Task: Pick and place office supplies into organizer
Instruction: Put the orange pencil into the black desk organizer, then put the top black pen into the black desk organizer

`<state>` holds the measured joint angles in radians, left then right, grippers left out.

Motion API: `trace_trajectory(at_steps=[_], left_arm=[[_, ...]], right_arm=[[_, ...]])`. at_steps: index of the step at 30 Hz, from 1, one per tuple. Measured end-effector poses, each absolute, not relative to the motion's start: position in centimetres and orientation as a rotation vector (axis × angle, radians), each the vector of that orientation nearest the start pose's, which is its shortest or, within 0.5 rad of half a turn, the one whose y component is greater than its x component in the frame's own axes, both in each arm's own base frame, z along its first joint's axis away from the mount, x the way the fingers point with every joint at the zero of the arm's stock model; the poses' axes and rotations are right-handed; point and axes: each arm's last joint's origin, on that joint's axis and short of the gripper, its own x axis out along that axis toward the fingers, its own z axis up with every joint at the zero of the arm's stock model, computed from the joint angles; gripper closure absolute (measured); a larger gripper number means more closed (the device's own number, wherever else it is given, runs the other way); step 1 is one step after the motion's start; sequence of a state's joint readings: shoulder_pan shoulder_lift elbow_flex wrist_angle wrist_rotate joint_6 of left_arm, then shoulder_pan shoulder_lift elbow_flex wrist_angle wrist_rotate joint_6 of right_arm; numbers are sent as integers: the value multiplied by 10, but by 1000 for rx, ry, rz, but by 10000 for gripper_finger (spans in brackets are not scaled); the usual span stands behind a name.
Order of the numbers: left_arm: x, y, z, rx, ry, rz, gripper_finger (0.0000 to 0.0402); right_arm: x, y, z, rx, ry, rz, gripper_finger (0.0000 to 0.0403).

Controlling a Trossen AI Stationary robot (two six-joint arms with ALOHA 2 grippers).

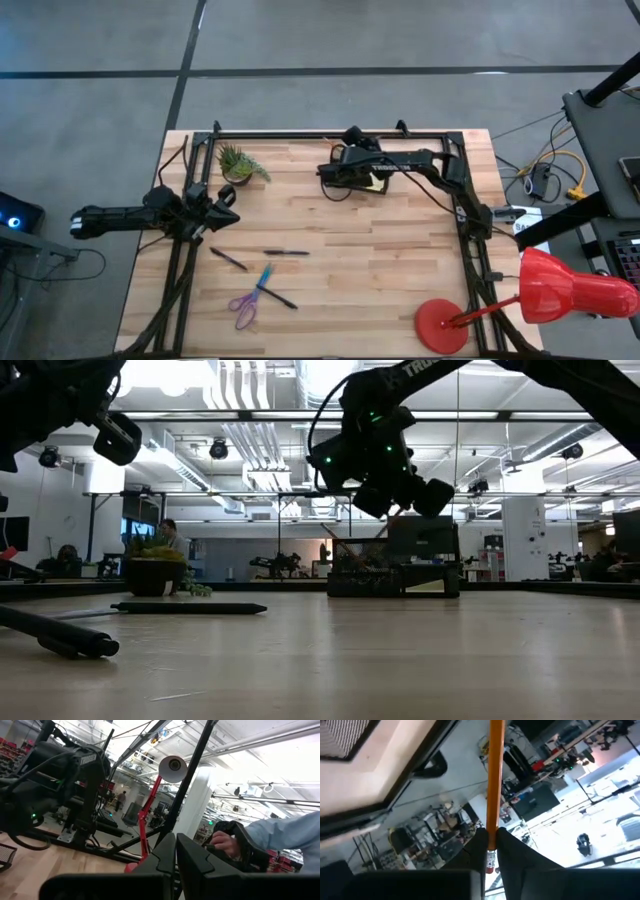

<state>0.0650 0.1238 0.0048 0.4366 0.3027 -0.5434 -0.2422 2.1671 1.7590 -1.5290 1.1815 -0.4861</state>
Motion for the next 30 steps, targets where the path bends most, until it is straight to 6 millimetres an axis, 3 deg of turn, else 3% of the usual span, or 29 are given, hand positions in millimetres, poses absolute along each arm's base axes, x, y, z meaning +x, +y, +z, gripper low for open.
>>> trace_trajectory(at_steps=[10, 15, 20, 26, 30], left_arm=[[99, -2, 196, -478, -241, -314, 402], [99, -2, 196, -478, -240, -314, 402], [99, -2, 196, -478, -240, -314, 402], [99, -2, 196, -478, -240, -314, 402], [99, -2, 196, -478, -240, -314, 402]], right_arm=[[387, -105, 216, -1210, 1975, -546, 289], [400, -85, 236, -1168, 1854, -563, 268], [414, -55, 259, -896, 1696, -339, 264], [433, -13, 267, -215, 1450, 116, 274], [460, 12, 251, -11, 1300, 53, 280]])
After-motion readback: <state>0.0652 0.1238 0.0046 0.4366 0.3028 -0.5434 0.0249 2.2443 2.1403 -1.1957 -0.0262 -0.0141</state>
